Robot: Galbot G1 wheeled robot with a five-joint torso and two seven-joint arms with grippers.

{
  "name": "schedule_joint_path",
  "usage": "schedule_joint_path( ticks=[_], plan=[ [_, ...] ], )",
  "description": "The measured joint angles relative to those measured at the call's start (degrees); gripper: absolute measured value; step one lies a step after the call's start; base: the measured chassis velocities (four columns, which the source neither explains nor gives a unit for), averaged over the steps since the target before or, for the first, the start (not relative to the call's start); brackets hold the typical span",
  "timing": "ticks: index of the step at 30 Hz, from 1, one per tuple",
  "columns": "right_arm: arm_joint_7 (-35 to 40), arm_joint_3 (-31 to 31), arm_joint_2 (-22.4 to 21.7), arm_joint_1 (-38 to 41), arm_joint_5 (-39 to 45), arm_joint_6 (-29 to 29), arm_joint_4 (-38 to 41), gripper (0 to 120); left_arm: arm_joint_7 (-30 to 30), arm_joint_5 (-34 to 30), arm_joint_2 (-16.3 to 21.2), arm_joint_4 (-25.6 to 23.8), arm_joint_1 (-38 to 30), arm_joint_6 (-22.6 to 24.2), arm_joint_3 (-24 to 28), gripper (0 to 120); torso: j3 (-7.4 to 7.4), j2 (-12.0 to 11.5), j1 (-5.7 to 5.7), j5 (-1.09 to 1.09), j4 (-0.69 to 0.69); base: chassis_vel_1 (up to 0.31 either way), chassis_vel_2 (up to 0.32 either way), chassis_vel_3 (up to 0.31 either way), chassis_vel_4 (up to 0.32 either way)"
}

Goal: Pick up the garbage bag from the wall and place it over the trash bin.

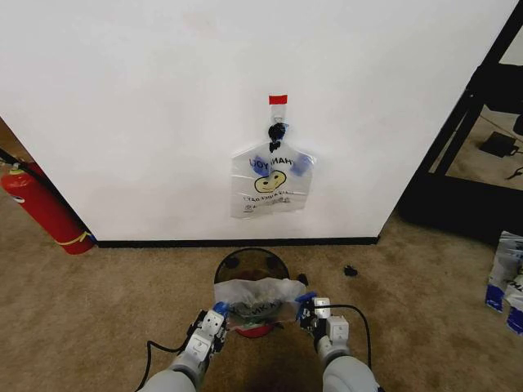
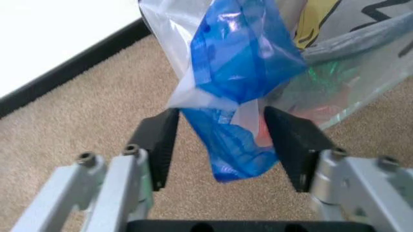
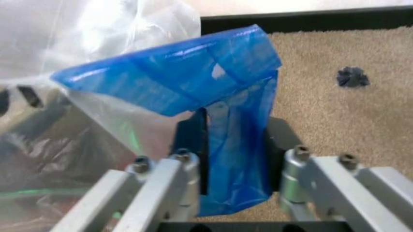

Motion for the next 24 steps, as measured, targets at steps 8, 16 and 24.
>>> schedule_joint_path(
  ticks=[8,16,24],
  plan=[
    [0.1,0.8,-1.6,-3.3,-2.2,-0.4,3.8,55,0.5,3.1,2.3,-4.0,2.1,-1.0,-0.2,90,0.00,0.0,0.00,0.00,0.00,0.000,0.000,0.000,0.000],
    [-1.7,1.3,-1.3,-3.7,-3.5,1.3,2.4,86,0.8,4.3,3.4,-6.0,4.2,-1.4,-1.0,100,0.00,0.0,0.00,0.00,0.00,0.000,0.000,0.000,0.000],
    [-2.6,1.5,-1.9,-5.5,-3.5,2.5,4.6,100,0.8,4.3,5.9,-10.1,6.3,-1.6,-4.0,100,0.00,0.0,0.00,0.00,0.00,0.000,0.000,0.000,0.000]
  ],
)
